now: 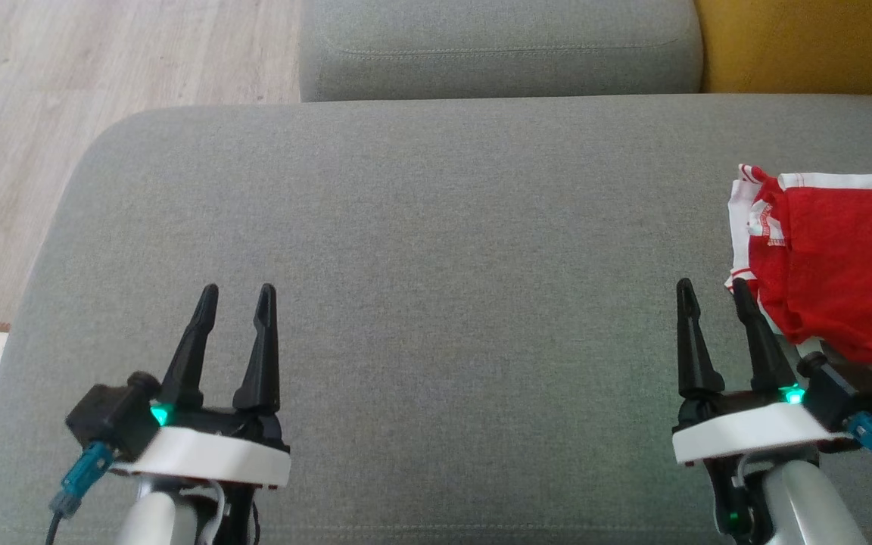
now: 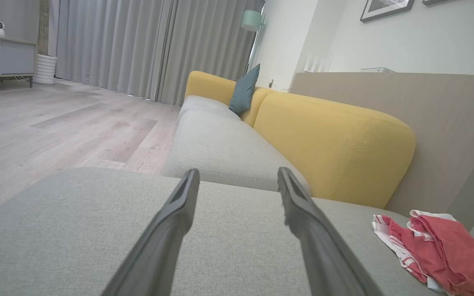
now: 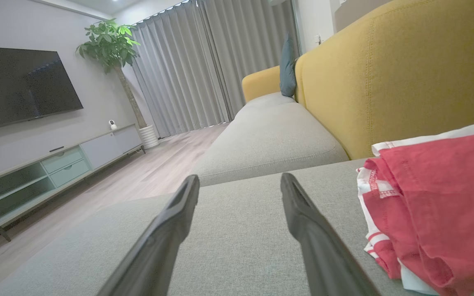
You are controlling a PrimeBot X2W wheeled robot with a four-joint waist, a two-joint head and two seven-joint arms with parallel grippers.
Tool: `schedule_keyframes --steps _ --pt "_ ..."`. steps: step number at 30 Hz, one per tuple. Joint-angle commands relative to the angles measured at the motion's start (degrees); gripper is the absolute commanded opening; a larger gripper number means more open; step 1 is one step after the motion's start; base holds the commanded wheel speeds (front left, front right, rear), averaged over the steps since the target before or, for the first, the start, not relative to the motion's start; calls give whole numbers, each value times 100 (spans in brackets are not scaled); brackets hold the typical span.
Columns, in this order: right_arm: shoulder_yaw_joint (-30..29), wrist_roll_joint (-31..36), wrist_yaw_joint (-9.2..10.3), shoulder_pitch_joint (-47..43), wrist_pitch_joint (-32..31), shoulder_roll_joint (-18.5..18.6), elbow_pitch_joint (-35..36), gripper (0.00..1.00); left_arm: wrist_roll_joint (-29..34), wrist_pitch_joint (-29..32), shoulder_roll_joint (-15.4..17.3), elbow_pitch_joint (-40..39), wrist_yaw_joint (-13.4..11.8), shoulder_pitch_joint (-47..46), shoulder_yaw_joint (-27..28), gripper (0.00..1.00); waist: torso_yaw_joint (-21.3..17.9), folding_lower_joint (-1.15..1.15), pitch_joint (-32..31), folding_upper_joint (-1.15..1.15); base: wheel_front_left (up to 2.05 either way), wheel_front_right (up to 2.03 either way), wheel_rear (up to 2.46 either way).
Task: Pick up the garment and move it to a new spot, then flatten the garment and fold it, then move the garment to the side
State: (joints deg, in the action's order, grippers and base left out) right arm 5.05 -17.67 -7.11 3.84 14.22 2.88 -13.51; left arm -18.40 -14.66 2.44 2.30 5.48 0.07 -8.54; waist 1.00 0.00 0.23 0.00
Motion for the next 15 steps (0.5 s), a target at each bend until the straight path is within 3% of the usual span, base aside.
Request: schedule_keyframes --steps 1,9,10,15 --pt "148 -43 -37 119 77 0 213 100 -45 -34 43 -174 -44 -112 185 100 -3 0 -2 0 0 0 0" --pt "164 0 -37 101 77 0 246 100 -166 -34 43 -52 -65 -110 146 100 -8 0 -23 0 0 0 0" --pt "12 1 0 -2 -2 -1 4 0 -159 1 -4 157 -42 85 -11 0 -8 0 -23 0 0 0 0" --pt "14 -105 1 -70 -25 -4 -184 0 -261 20 -11 381 -40 155 -8 0 -10 0 -23 0 0 0 0"
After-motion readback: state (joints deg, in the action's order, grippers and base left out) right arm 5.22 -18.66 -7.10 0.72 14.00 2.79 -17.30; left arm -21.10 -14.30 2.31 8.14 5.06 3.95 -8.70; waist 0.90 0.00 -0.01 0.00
